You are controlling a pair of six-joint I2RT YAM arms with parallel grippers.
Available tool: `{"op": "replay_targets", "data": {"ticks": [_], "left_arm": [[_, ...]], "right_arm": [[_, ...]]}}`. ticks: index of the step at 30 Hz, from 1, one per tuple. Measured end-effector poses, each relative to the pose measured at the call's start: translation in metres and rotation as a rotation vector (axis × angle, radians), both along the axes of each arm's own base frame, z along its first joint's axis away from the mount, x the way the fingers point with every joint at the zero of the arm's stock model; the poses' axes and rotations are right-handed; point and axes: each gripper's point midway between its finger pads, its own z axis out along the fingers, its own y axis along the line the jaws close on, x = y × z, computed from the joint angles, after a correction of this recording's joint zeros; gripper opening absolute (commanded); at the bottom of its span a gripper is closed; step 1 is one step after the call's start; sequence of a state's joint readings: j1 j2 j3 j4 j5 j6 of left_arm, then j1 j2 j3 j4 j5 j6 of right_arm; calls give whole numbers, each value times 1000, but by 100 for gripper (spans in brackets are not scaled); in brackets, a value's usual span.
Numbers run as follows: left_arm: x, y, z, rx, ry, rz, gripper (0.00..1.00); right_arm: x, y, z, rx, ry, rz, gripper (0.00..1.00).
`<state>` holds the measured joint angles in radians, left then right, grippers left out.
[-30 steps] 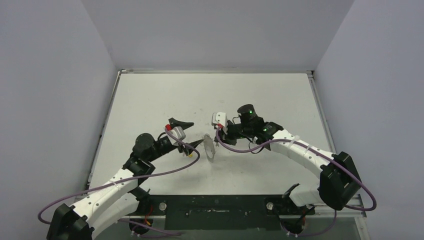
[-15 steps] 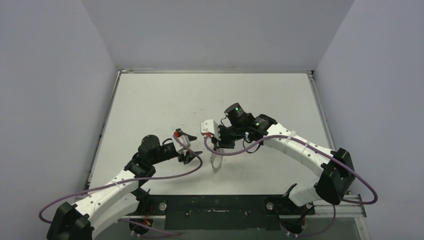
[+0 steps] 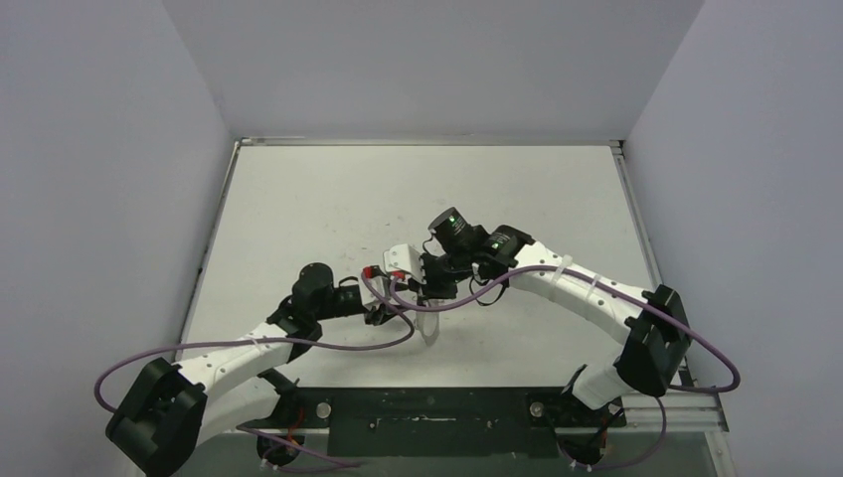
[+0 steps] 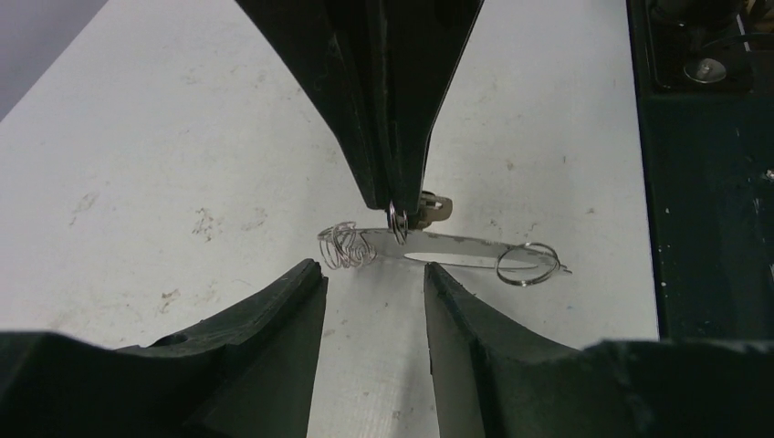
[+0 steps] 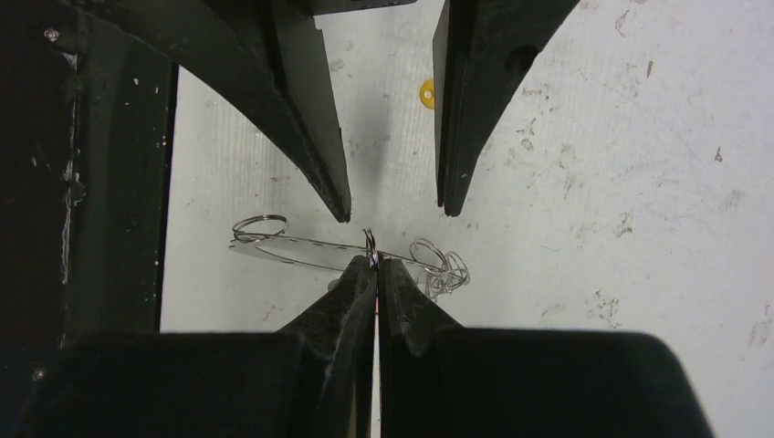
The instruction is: Put the keys on the keyring
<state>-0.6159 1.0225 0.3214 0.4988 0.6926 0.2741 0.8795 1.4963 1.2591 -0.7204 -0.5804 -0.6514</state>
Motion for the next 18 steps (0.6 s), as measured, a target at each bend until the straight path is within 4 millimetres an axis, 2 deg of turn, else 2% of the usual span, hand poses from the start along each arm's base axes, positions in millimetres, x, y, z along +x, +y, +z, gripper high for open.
{"op": "replay_targets", "data": {"ticks": [4,13,18], "left_arm": [[0,-5,5,-22,-18,-17,40],[-2,-13,6,-44,-19,-45,24],[-2,-14,6,-49,-18,-47,19]], "right_arm": [[0,3,-2,-6,3,4,0],[1,3,-4,-14,1,1,0],[1,3,-5,-18,-3,0,0]]}}
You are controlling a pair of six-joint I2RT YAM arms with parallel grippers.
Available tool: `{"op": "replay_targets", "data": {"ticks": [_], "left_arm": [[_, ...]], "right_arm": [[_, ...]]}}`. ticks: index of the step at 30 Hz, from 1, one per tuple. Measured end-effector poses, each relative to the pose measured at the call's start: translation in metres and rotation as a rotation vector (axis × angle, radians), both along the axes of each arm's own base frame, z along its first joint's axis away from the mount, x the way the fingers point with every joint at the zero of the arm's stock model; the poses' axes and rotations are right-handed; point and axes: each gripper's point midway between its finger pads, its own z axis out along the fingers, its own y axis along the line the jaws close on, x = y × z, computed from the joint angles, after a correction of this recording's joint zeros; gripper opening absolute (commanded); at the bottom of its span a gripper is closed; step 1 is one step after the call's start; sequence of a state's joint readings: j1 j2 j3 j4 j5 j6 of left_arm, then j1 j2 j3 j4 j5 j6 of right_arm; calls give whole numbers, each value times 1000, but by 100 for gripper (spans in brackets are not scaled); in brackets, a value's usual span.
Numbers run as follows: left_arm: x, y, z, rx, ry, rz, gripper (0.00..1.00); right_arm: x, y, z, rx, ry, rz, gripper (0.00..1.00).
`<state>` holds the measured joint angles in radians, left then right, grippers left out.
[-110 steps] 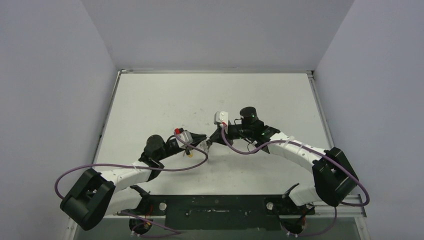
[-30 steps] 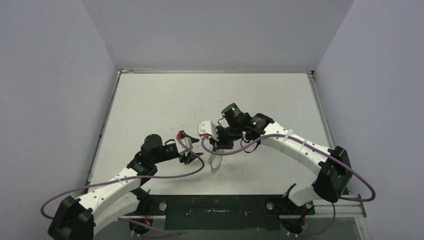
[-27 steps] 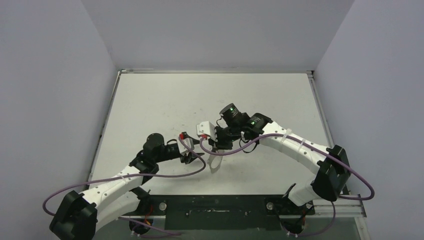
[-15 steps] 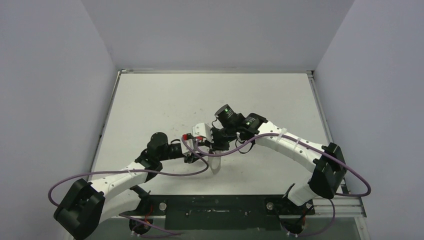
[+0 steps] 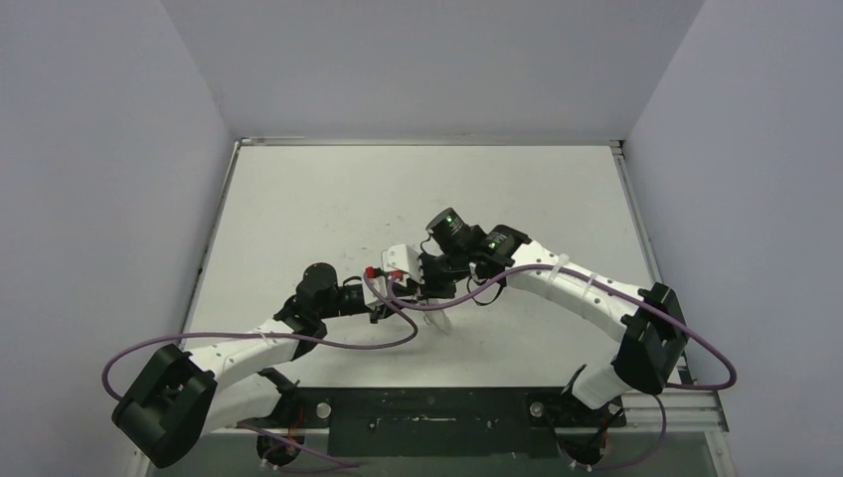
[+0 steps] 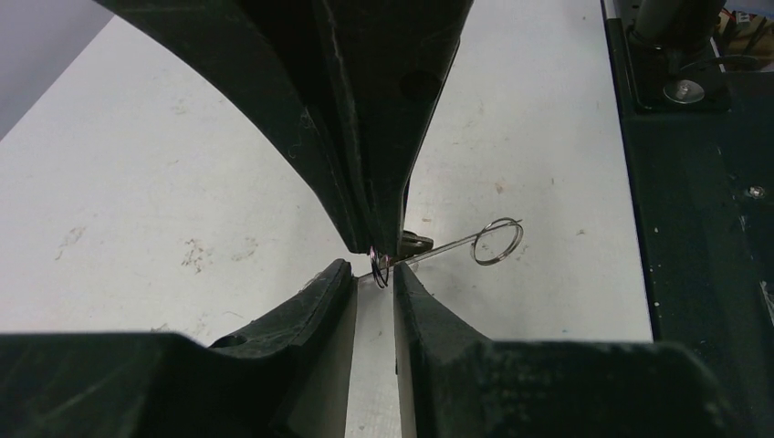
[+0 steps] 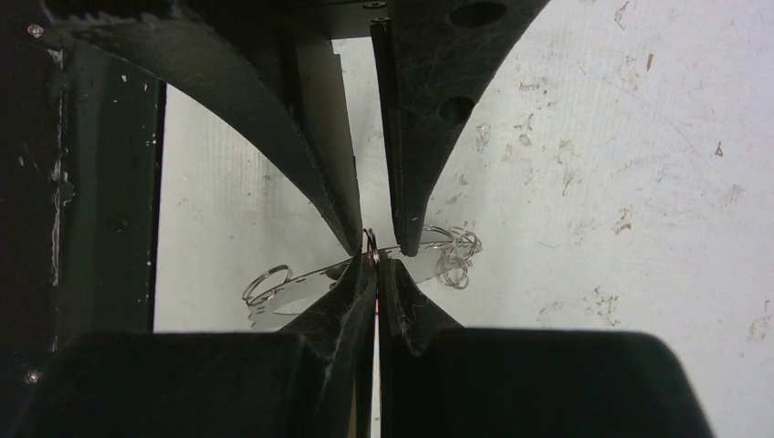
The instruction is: Put the keys on the keyring
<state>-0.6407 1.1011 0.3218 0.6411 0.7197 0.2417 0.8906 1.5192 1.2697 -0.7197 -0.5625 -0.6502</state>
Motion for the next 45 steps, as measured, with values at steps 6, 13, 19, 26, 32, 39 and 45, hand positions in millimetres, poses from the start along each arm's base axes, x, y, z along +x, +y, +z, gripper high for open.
{"op": "replay_targets", "data": {"ticks": [6,13,19,26,32,39,45], "left_arm": [[0,-2,-1,-8,22,0,7],[1,-4,0,-16,41,4,0],[5,-2,2,-26,56,39,0],[11,5,8,-72,21,105,0],[10,11,12,-128,-44,131,0],[10,11,34,-201,-129,129,0],[10,11,41,-223,-154,127,0]], "right_arm": [[1,0,1,3,0,-9,0],[5,0,1,4,-2,-24,4],[11,3,0,56,19,-40,38],[29,-8,6,228,72,-129,44],[30,-10,15,334,86,-138,40],[25,-3,19,384,108,-111,27],[24,-1,23,402,110,-98,8]]}}
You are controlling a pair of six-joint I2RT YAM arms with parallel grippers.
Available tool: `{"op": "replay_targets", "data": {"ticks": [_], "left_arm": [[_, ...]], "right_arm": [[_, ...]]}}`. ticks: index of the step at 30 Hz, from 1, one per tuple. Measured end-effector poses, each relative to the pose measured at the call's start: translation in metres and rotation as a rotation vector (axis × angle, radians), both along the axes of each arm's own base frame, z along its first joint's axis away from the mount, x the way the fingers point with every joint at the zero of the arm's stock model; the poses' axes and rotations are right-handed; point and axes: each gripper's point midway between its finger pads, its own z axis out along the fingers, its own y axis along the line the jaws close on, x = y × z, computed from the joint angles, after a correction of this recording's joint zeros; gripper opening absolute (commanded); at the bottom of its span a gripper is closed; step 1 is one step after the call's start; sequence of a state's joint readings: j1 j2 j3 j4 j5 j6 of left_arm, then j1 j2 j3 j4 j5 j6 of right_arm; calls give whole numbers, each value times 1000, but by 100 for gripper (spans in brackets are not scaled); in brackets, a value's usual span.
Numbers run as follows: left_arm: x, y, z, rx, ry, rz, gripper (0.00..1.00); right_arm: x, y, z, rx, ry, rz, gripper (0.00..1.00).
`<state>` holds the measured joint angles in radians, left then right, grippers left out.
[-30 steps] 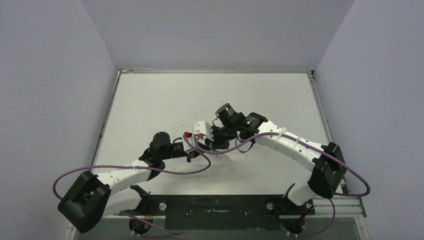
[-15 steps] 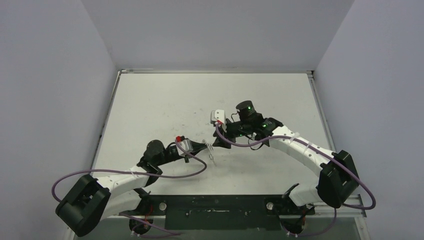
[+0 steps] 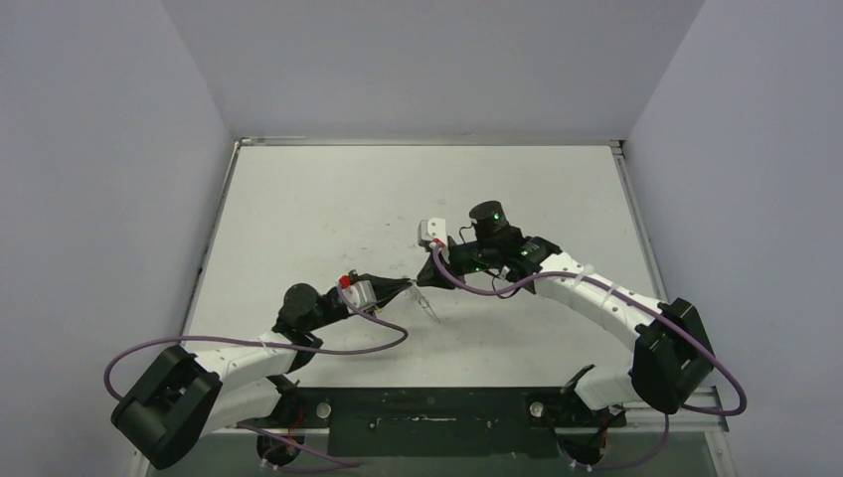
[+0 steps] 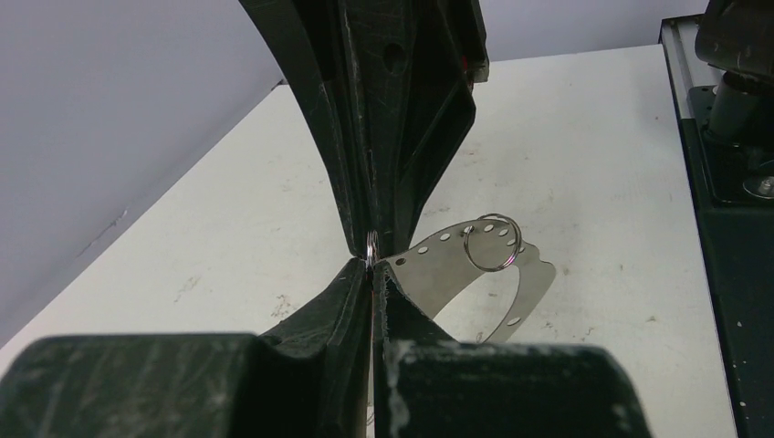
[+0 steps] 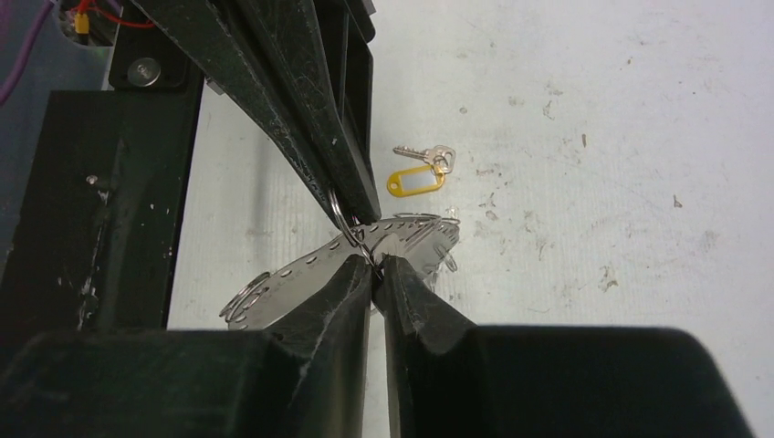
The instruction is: Put the keys on the keyring
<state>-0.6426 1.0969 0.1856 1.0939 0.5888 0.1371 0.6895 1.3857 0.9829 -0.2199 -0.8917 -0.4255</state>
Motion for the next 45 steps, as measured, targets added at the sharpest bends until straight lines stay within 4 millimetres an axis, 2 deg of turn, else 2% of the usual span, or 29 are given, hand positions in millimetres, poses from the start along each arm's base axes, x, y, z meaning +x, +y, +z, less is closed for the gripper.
{"op": "replay_targets", "data": {"ticks": [3,13,24,27,31,38,42,45], "left_arm": [[0,0,0,-1,-2,1,0],[1,0,-4,10,11,4,0],[-1,-2,-6,12,11,-15,0],[-2,-2,-9,17,17,-18,0],[-2,-2,-8,16,15,-20,0],[-2,-2,-8,16,14,-20,0],[-2,-2,-8,16,15,-20,0],[-2,-2,-8,15,14,-19,0]], "right_arm": [[-1,0,0,1,3,4,0],[-2,2,-11,-13,30,21,0],[3,9,-12,-1,-9,-6,38],[5,9,-19,1,-23,-26,42],[0,3,-24,7,-32,-39,42],[1,5,0,76,-98,-38,38],[-1,8,10,113,-115,-18,22],[-5,10,10,119,-110,3,16]]}}
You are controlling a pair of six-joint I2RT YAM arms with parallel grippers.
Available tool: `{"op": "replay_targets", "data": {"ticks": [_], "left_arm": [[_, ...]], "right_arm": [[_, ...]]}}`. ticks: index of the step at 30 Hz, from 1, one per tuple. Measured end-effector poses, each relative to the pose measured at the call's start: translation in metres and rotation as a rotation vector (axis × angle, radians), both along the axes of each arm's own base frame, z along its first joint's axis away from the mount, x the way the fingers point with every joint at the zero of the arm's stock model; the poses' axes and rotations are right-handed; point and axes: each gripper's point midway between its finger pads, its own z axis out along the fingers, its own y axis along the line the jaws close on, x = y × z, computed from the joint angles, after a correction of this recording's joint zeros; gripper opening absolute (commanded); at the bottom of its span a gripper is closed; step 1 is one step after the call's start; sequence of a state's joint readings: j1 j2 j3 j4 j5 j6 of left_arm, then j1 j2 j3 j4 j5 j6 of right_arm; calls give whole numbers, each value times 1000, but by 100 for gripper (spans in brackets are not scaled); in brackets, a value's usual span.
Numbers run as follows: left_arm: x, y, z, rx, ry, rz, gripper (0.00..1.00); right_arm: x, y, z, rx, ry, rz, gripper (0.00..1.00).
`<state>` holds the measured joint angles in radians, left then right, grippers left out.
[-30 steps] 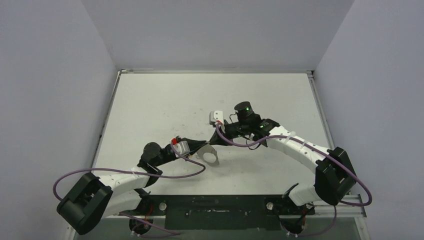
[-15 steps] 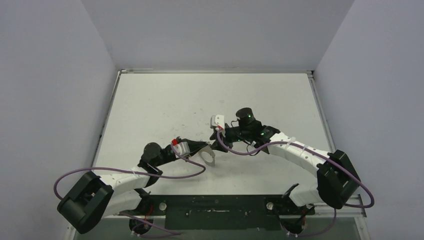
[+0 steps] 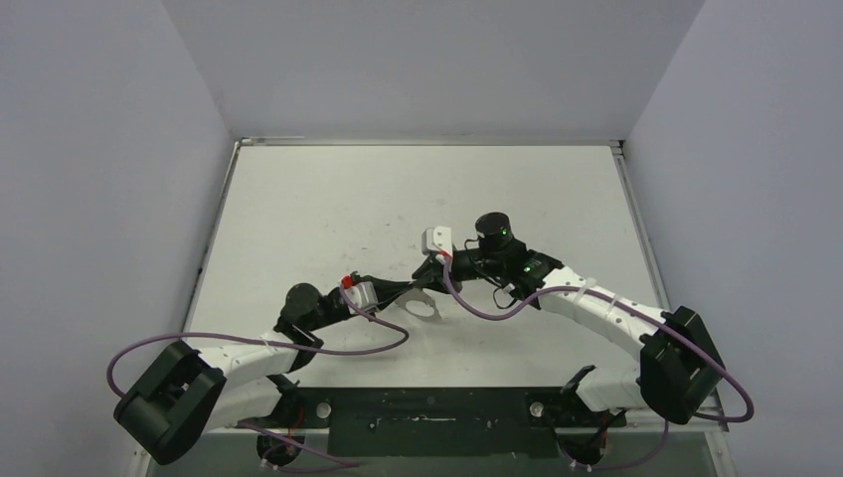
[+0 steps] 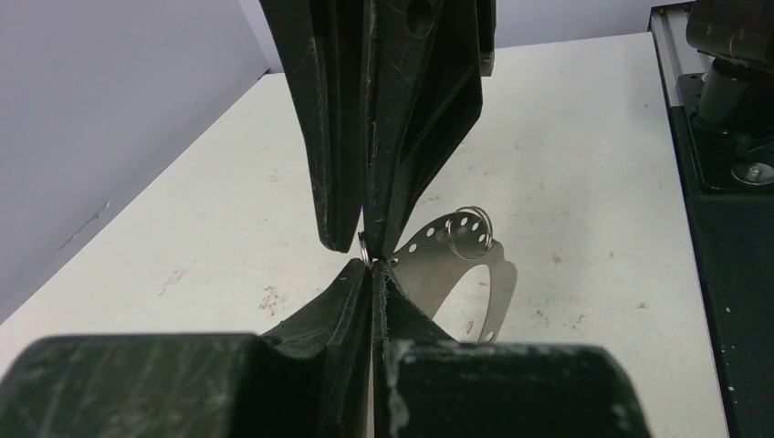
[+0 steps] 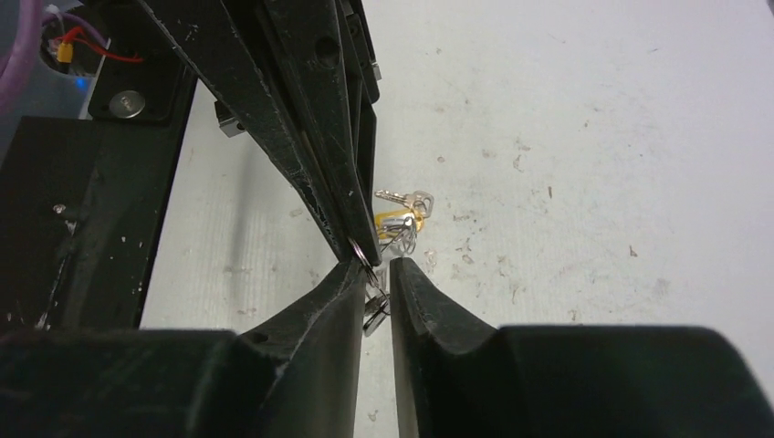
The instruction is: Put the keys on the keyring
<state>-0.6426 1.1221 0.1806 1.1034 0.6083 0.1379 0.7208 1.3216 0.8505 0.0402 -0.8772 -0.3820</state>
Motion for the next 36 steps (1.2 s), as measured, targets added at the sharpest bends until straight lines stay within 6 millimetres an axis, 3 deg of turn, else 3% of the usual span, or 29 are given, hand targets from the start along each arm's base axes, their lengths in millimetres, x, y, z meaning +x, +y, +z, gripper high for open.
{"op": "replay_targets", "data": {"ticks": [4,10,11,15,18,22,26,30,36], "left_arm": [[1,0,-2,5,7,4,0],[0,1,-2,5,9,3,0],[0,1,-2,4,9,3,4],[1,3,1,3,0,19,41],[2,9,11,-3,-24,55,52],[1,21,20,11,-41,109,53],[1,32,24,54,-53,154,45],[-1,36,18,126,-32,163,44],[-8,37,0,224,50,125,45]], "right_arm": [[-2,1,-5,-8,14,15,1],[-2,0,-6,-24,0,28,0],[-3,-1,-6,-28,-3,31,0],[-4,-3,-6,-68,-3,32,0],[-7,-9,-11,-147,7,17,0],[-11,-12,-9,-282,-10,-6,0],[-13,-5,-9,-396,-14,2,0],[-17,-7,-22,-513,34,14,0],[-19,6,-25,-584,48,30,0]]}}
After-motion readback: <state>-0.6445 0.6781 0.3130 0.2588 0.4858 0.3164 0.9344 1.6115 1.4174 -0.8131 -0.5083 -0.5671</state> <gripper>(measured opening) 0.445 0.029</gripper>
